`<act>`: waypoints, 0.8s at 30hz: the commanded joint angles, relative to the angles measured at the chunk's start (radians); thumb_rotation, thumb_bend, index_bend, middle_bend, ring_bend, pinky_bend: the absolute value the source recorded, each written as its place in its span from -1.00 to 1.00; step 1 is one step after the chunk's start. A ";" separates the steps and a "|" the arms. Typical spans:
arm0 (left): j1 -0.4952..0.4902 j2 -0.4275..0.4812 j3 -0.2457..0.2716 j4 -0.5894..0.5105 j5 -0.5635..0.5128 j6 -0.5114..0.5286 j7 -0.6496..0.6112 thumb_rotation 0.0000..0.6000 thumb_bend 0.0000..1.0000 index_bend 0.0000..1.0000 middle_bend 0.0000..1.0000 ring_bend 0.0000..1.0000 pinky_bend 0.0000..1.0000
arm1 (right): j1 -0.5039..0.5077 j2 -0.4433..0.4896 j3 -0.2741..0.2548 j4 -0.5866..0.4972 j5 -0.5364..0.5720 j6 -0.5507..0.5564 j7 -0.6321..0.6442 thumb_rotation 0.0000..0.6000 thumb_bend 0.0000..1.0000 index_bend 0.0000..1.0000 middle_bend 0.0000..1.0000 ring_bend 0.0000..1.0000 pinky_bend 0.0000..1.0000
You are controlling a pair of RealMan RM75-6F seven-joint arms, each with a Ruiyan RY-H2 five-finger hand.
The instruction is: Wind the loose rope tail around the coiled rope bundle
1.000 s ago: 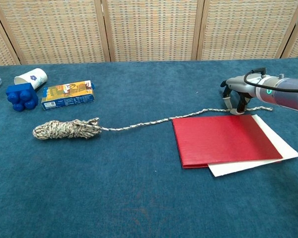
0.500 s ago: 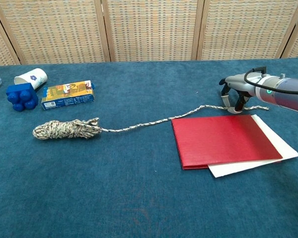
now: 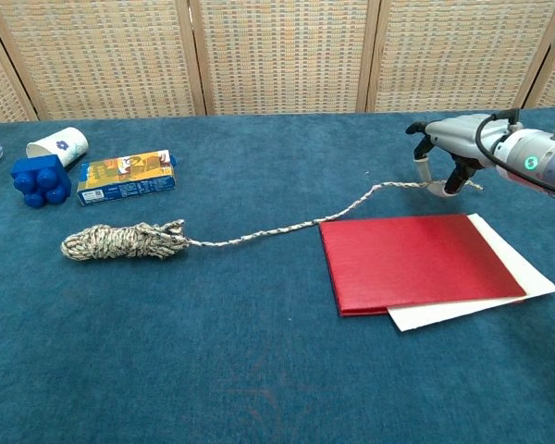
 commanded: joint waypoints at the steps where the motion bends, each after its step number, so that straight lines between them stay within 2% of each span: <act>1: -0.026 -0.019 0.005 0.030 0.020 -0.029 0.001 1.00 -1.00 -1.00 -1.00 -1.00 -1.00 | -0.043 0.062 -0.033 -0.101 -0.063 0.074 -0.005 1.00 -0.05 0.38 -1.00 -1.00 -1.00; 8: -0.099 -0.059 -0.006 0.069 0.021 -0.109 0.047 1.00 -1.00 -1.00 -1.00 -1.00 -1.00 | -0.090 0.129 -0.054 -0.253 -0.093 0.150 -0.059 1.00 -0.05 0.38 -1.00 -1.00 -1.00; 16: -0.215 -0.141 -0.005 0.129 -0.013 -0.311 0.020 1.00 -1.00 -1.00 -1.00 -1.00 -1.00 | -0.132 0.172 -0.068 -0.363 -0.104 0.209 -0.110 1.00 -0.05 0.38 -1.00 -1.00 -1.00; 20: -0.267 -0.239 -0.026 0.193 -0.008 -0.330 0.015 1.00 -0.80 -0.94 -1.00 -1.00 -0.84 | -0.152 0.190 -0.080 -0.401 -0.115 0.230 -0.126 1.00 -0.05 0.38 -1.00 -1.00 -1.00; 24: -0.310 -0.306 -0.042 0.229 -0.039 -0.358 0.047 1.00 -0.73 -0.78 -0.88 -0.96 -0.68 | -0.165 0.204 -0.084 -0.429 -0.123 0.246 -0.134 1.00 -0.05 0.38 -1.00 -1.00 -1.00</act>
